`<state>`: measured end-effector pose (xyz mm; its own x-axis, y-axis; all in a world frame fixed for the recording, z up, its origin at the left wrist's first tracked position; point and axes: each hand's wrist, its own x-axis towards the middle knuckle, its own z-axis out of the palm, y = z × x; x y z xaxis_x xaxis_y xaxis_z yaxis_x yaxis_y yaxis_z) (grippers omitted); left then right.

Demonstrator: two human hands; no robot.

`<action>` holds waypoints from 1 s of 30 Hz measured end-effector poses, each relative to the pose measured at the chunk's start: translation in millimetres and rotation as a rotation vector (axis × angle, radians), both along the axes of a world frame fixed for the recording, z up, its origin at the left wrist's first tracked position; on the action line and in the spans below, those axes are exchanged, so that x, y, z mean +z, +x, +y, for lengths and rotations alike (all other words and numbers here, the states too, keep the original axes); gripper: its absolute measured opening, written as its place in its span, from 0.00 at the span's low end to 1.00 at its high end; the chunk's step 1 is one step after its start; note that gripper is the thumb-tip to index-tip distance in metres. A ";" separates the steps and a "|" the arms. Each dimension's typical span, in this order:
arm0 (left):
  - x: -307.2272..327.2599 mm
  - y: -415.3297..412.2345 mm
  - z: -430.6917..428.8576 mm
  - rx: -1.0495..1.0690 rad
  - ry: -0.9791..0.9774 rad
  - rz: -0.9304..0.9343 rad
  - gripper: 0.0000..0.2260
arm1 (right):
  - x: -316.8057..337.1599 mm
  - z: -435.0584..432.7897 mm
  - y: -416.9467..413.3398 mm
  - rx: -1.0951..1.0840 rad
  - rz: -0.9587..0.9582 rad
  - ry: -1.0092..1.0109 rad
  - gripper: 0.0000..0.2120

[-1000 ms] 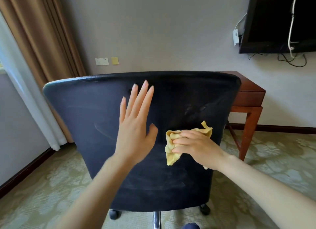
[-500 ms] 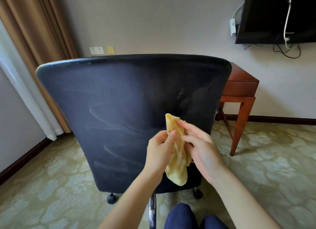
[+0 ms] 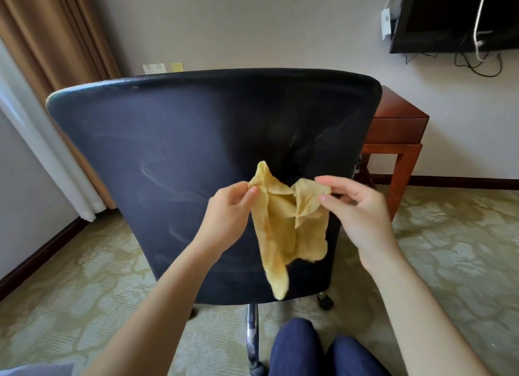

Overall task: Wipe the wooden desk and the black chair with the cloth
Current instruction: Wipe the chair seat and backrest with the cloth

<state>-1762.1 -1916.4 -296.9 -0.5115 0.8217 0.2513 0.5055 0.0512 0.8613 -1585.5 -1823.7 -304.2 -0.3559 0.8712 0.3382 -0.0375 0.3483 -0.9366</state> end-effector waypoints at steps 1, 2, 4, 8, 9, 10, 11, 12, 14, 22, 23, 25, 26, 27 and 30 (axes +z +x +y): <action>0.4 -3.7 -1.6 -0.004 0.016 -0.036 0.14 | 4.5 3.2 3.9 -0.022 0.005 0.028 0.14; 1.3 -6.2 -3.0 -0.015 0.028 -0.080 0.13 | 8.3 5.9 7.5 -0.015 0.015 0.040 0.12; 3.9 -8.8 -3.8 -0.015 0.031 -0.156 0.12 | 13.1 10.3 14.4 0.039 0.013 0.052 0.10; 13.7 -10.0 -2.4 -0.025 0.062 -0.385 0.13 | 8.7 18.7 22.4 0.141 -0.076 0.030 0.11; 17.2 -10.3 -2.7 -0.031 0.074 -0.411 0.13 | 4.9 21.2 24.1 0.147 -0.070 -0.032 0.11; 20.4 -11.2 -3.2 -0.032 0.081 -0.414 0.13 | 0.8 23.5 25.6 0.150 -0.053 -0.121 0.11; 23.1 -12.0 -3.7 -0.038 0.083 -0.405 0.14 | -4.5 25.6 26.9 0.159 -0.052 -0.204 0.10; 25.2 -12.3 -4.4 -0.056 0.082 -0.387 0.14 | -10.0 26.8 27.7 0.173 -0.080 -0.254 0.09; 28.7 -12.2 -6.3 -0.117 0.075 -0.311 0.13 | -21.2 26.0 26.3 0.248 -0.145 -0.264 0.09; 50.4 -19.1 -16.2 -0.449 0.004 0.017 0.12 | -39.0 25.0 5.6 0.502 -0.078 -0.379 0.18; 52.7 -19.1 -17.2 -0.477 -0.010 0.053 0.12 | -38.3 25.4 1.9 0.511 -0.112 -0.335 0.19; 56.1 -20.8 -17.8 -0.493 -0.034 0.128 0.12 | -34.3 24.5 -7.5 0.602 -0.208 -0.281 0.22; 57.4 -22.2 -17.8 -0.486 -0.040 0.159 0.12 | -31.9 23.1 -12.9 0.646 -0.292 -0.247 0.23; 58.4 -23.7 -18.0 -0.476 -0.043 0.180 0.12 | -31.1 22.2 -18.7 0.659 -0.387 -0.193 0.21; 60.7 -29.8 -20.8 -0.430 -0.018 0.186 0.11 | -29.6 21.0 -35.5 0.444 -0.520 -0.031 0.09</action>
